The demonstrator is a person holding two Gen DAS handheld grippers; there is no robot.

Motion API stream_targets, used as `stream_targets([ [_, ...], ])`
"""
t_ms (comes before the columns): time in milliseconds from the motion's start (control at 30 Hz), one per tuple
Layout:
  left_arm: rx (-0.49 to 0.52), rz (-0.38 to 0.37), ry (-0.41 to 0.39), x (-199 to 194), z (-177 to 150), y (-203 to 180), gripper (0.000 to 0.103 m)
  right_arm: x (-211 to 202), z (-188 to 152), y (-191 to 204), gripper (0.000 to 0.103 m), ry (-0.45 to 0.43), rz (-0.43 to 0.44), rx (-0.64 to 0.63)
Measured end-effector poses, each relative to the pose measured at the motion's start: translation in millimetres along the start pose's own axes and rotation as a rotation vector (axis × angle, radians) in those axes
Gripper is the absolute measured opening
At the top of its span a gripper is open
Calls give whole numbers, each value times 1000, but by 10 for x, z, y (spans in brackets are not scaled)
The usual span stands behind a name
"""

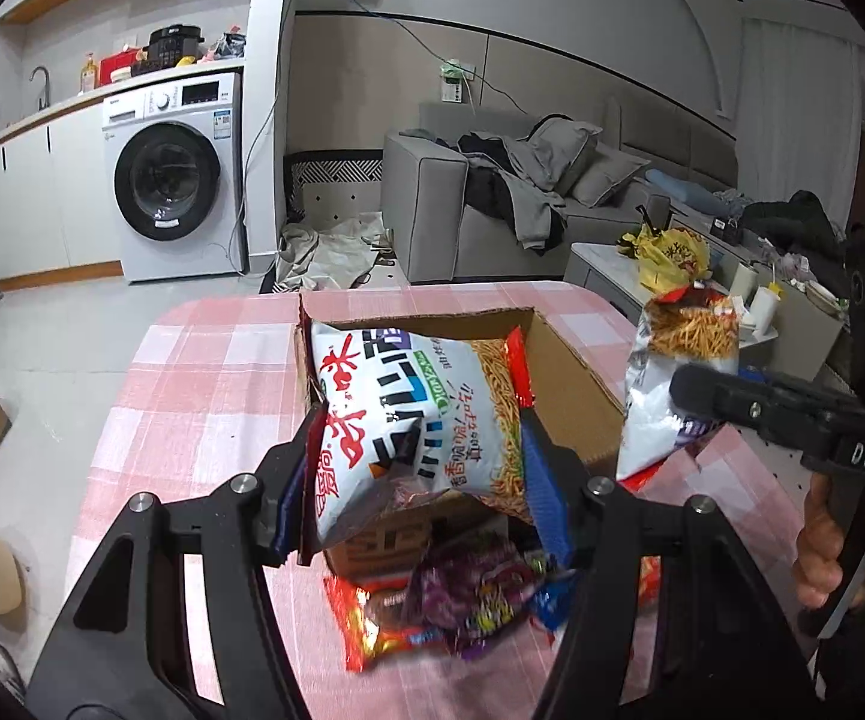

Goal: Organize snacks
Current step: 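Lift both bags into the cardboard box and open both tools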

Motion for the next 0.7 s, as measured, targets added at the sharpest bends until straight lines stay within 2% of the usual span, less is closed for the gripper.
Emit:
stream_targets([
  [367,-3,-2,19,725,-12,61,58,377,-64,-146,46,-9,-33,10],
  [700,4,21,37,987,-254,120,58,628,-140,-207,46,3,-38,14],
])
Point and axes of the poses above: each gripper's, at about its wrist camera, not at the fingertips, and x roughly the way its jaws point, y to its left, z to its top, the point moved 9 cm from there along x, roughly the way its jaws point, and after that the axes turned 14 degrees about -y, right-handed, at the moved point
